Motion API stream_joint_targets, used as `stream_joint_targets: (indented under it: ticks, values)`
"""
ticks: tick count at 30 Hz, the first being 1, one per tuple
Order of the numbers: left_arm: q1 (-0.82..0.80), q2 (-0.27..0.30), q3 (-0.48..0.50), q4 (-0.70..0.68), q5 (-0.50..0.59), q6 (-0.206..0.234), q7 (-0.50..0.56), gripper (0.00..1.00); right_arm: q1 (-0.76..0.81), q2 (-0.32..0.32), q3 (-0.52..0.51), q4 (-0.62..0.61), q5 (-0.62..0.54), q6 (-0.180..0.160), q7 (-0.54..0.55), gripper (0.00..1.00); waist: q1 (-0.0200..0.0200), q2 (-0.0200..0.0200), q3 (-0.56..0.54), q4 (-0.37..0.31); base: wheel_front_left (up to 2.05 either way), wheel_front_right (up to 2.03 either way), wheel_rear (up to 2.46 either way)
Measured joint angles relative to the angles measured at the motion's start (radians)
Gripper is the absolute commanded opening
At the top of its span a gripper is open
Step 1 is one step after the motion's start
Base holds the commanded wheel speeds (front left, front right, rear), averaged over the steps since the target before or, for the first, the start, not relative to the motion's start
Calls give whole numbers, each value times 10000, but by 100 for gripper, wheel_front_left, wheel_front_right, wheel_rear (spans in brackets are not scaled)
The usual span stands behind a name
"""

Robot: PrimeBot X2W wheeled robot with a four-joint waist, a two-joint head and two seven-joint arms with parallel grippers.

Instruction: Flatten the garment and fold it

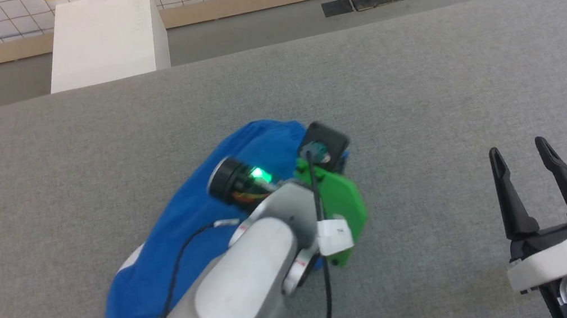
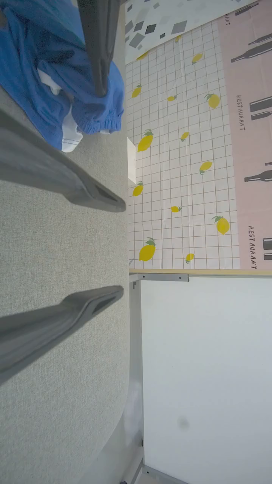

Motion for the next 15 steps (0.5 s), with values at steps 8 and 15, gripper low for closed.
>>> stream_joint_targets:
  ticks: [8, 15]
  values:
    - [-1285, -669, 330, -481, -995, -610, -2869, 0, -110, 0, 82, 6, 31, 0, 0, 100, 0, 0, 62, -36, 0, 0, 0]
    - [-2274, -715, 522, -849, -2355, 385, -4932, 0, -113, 0, 165, 67, 121, 0, 0, 100, 0, 0, 11, -183, 0, 0, 0]
